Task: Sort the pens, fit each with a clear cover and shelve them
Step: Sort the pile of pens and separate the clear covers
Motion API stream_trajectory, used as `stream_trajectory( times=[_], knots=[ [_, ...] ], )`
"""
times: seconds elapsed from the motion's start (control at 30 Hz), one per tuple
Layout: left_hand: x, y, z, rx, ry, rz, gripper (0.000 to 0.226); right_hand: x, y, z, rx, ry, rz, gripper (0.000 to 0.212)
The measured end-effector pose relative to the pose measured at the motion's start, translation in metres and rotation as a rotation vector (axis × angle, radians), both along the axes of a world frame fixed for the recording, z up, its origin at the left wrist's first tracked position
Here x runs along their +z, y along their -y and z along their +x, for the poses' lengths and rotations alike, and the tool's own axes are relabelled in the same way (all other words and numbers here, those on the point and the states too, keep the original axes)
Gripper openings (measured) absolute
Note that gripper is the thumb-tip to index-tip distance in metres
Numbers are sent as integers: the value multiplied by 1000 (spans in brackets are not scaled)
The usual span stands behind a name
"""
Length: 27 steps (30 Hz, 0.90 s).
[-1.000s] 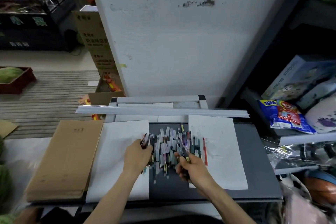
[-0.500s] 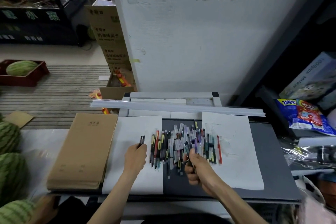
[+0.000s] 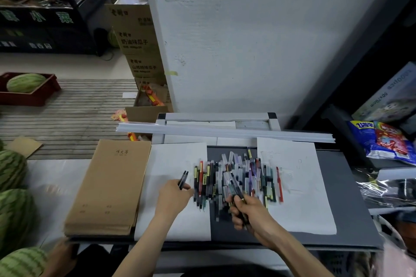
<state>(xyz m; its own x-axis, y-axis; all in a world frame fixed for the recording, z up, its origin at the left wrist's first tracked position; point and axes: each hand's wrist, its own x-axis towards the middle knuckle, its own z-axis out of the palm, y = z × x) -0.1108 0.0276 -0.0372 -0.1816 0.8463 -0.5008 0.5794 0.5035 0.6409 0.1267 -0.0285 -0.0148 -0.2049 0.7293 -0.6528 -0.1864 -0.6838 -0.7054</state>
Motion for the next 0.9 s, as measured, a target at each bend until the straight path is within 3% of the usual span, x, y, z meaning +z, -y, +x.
stream_trajectory(
  times=[0.2,0.6,0.77,0.9],
  knots=[
    [3,15,15,-90,-101,-5,38,-1,4,-4,-14,77,-23,25],
    [7,24,27,-75,-222,-9,44,3,12,-8,3,142,-40,27],
    [7,31,27,9,-193,41,38,13,8,-9,141,324,98,21],
    [11,35,29,-10,-242,71,30,17,5,-10,105,223,92,20]
  ],
)
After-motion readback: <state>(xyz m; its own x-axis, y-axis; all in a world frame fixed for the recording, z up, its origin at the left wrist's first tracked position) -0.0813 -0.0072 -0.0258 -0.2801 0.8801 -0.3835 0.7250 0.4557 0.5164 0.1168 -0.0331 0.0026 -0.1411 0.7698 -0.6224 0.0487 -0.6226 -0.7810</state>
